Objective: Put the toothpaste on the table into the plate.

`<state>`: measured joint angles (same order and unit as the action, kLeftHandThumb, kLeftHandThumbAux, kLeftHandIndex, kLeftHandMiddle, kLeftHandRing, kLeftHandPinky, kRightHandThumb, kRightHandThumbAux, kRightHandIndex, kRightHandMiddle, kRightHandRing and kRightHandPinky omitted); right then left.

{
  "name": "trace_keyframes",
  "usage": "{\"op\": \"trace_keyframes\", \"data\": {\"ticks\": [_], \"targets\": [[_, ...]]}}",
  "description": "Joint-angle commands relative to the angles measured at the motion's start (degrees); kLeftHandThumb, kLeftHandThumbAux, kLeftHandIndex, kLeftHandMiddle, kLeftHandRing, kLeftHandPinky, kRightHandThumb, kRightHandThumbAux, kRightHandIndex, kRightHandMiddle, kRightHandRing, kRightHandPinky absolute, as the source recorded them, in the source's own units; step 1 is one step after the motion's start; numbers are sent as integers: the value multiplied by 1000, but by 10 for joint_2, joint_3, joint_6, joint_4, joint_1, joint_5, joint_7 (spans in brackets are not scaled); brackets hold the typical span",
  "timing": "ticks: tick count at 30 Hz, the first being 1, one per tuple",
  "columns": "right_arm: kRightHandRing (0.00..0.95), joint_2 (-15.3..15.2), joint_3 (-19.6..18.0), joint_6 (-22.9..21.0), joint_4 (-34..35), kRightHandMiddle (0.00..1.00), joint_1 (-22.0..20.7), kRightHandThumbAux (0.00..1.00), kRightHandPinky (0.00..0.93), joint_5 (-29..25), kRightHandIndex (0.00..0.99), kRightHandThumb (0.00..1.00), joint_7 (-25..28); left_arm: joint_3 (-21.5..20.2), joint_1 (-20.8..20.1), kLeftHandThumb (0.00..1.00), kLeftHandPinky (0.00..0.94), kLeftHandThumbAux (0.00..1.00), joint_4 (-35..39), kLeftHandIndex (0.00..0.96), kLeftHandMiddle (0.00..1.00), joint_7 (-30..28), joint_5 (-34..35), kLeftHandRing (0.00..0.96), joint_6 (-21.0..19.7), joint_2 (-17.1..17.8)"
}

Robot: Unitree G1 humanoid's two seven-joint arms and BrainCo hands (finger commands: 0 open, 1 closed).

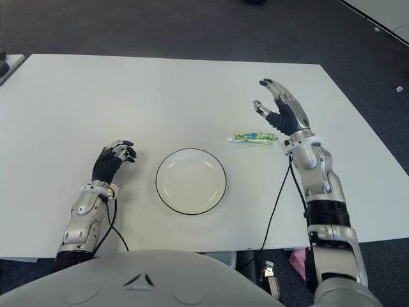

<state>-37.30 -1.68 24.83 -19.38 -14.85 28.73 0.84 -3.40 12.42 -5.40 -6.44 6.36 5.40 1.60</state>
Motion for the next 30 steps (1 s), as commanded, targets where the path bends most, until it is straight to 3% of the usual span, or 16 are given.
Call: {"op": "trace_keyframes", "data": {"ticks": [1,17,23,30], "targets": [[0,-35,40,29,-62,0,-46,142,0,39,0,523,3,2,11,709,521,722,-5,430,556,4,-1,543,-10,-5],[0,-78,145,65,-147,0,-139,101,0,101,0,547,36,5,25,711,534,721,12,431,560,10,-9,550,-13,-8],[0,-40,228,88,-327,0,-216,111,0,178,0,558,-43,5,30,713,526,721,22,432,559,17,-9,545,-26,-13],[0,-30,294,126,-429,0,-264,125,0,222,0,561,-106,7,34,714,519,721,37,431,548,25,-9,533,-43,-18]]}}
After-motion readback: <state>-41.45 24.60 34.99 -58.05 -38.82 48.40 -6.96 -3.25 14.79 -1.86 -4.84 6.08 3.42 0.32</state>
